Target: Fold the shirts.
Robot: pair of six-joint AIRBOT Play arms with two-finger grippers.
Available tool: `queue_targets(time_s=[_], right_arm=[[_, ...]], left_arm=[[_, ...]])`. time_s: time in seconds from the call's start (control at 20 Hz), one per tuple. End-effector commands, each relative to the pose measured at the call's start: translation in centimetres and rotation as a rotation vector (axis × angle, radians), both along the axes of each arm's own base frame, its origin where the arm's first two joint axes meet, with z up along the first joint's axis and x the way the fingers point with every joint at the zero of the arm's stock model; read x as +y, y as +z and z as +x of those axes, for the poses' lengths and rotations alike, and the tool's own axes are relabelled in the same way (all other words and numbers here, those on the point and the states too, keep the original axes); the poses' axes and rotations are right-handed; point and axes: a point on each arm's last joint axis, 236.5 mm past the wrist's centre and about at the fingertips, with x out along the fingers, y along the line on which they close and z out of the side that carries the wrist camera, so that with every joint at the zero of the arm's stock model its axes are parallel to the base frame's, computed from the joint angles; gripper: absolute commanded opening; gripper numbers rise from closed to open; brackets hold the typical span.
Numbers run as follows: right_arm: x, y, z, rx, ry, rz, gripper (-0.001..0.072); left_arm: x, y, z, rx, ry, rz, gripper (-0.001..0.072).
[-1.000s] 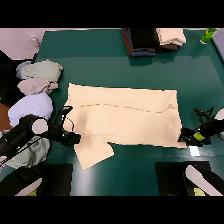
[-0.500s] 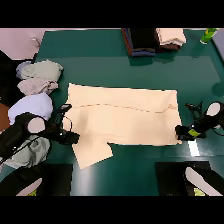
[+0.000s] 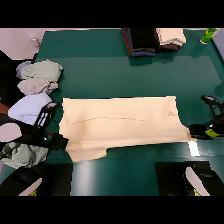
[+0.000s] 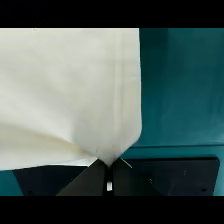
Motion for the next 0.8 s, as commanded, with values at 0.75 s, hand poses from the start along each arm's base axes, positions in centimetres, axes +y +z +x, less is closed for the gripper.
queue_targets(time_s=[0.75], right_arm=[[2.5, -1.8, 23.7, -0.092, 0.082, 0.094, 0.0017]], left_arm=[[2.8, -3.8, 25.5, -0.323, 0.069, 0.134, 0.0023]])
